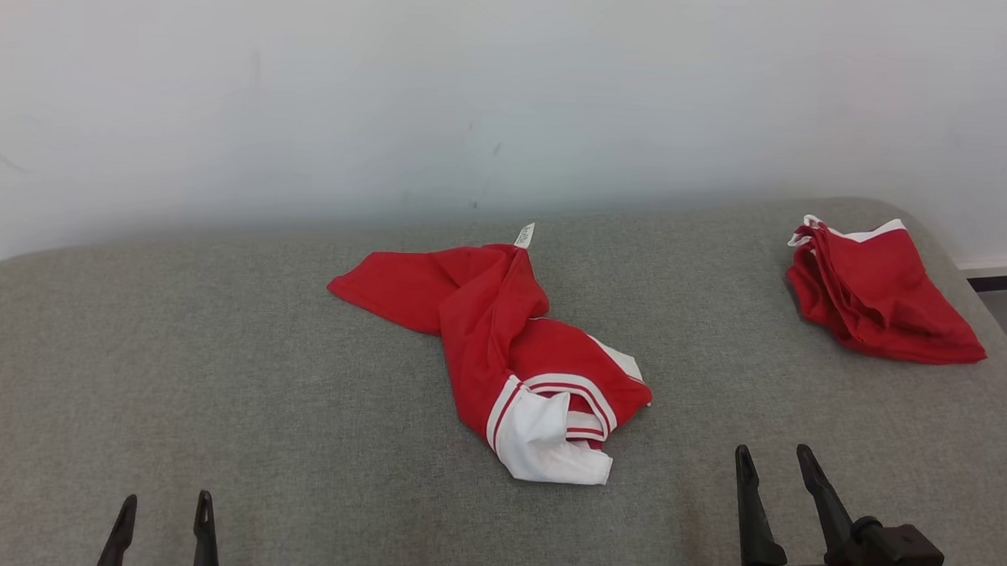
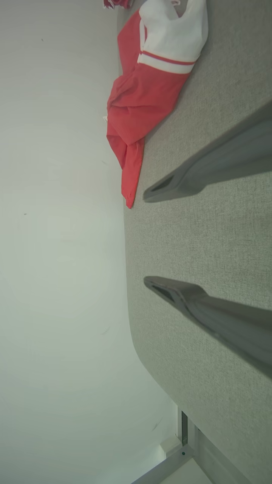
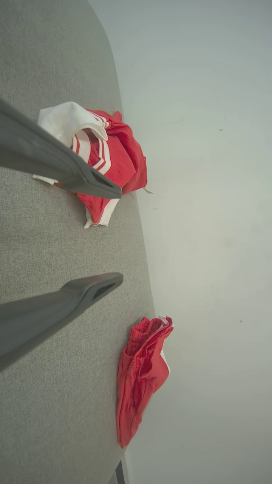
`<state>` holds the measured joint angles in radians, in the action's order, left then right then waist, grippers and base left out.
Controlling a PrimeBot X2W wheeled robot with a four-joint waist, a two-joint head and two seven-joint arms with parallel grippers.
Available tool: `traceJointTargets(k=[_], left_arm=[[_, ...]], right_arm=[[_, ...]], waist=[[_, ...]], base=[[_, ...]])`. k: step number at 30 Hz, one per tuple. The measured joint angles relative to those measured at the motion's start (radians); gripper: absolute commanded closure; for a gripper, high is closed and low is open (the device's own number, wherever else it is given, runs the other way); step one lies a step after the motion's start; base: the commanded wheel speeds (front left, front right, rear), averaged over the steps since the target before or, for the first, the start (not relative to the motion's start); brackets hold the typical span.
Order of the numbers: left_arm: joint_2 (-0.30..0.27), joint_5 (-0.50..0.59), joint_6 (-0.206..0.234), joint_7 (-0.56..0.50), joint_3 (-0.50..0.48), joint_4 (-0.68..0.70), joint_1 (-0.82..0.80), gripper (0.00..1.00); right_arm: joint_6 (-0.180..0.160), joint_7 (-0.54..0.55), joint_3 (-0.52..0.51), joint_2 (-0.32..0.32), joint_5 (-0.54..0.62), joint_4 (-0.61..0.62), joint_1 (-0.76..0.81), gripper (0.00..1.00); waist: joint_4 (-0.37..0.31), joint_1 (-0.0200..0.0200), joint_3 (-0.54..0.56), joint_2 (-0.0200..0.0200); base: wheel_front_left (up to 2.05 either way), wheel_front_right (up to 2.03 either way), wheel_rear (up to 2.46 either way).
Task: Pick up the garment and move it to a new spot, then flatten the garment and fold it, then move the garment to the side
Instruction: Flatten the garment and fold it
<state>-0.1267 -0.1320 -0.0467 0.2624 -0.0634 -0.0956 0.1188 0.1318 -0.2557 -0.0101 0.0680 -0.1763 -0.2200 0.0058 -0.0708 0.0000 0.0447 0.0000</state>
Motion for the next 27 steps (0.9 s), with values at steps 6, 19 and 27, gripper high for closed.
traceJointTargets(k=[6, 19, 27], left_arm=[[-0.009, -0.001, -0.015, -0.005, 0.015, -0.003, 0.000, 0.00], [-0.023, -0.019, -0.014, -0.023, 0.023, 0.003, 0.000, 0.00], [-0.025, -0.027, -0.006, -0.024, 0.026, 0.003, 0.001, 0.00]], right_arm=[[0.000, 0.002, -0.002, 0.000, 0.001, -0.002, 0.001, 0.00], [0.000, 0.011, 0.000, -0.002, 0.001, -0.007, 0.011, 0.00], [0.000, 0.018, 0.000, -0.002, 0.001, -0.006, 0.013, 0.00]], waist=[[0.003, 0.0000, 0.007, 0.0000], [0.007, 0.0000, 0.017, 0.0000], [0.009, 0.0000, 0.012, 0.0000]], base=[[0.00, 0.00, 0.00], [0.00, 0.00, 0.00], [0.00, 0.00, 0.00]])
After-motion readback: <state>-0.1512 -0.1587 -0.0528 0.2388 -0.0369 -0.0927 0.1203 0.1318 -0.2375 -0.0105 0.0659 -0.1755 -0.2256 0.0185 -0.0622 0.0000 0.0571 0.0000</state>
